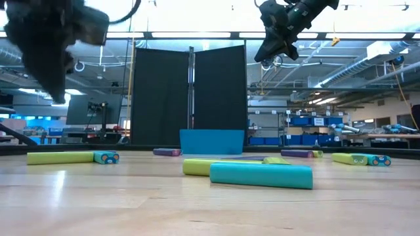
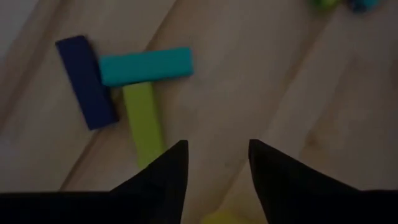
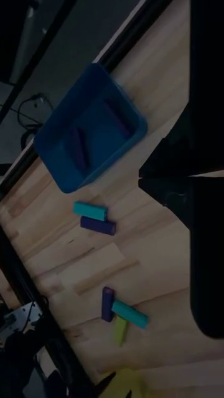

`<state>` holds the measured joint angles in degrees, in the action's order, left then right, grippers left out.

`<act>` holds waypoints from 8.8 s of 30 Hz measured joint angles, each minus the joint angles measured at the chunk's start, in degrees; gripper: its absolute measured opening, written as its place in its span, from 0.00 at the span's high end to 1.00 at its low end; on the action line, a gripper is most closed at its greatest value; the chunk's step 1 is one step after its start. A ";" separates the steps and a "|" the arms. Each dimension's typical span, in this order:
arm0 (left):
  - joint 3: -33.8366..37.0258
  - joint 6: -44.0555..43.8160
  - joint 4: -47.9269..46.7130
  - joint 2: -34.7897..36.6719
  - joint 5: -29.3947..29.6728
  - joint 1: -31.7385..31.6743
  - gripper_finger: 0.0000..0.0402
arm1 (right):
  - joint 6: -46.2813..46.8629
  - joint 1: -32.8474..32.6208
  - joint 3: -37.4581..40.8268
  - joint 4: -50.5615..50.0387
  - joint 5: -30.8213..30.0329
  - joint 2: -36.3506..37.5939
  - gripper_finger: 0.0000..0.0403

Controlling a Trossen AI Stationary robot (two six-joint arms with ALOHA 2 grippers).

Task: Sort blocks
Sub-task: Put the yellow green block into the yellow bin, then put the purple block into the blue bin

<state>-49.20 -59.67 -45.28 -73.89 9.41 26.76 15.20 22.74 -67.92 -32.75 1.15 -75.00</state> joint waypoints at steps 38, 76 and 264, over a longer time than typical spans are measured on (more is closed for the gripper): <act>21.12 -11.09 19.85 0.46 4.50 0.26 0.56 | -0.44 0.04 -0.04 0.03 0.02 -0.02 0.98; -10.41 -1.22 -10.85 5.68 -1.44 22.05 0.76 | -3.23 1.03 -0.04 0.09 0.00 -0.04 0.98; -2.74 -28.03 -2.41 -4.13 5.65 28.19 0.99 | -4.76 1.07 -0.04 3.57 -1.79 -0.04 0.98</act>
<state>-51.94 -87.70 -47.69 -78.02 15.06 54.95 10.45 23.81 -67.96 -29.18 -0.64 -75.05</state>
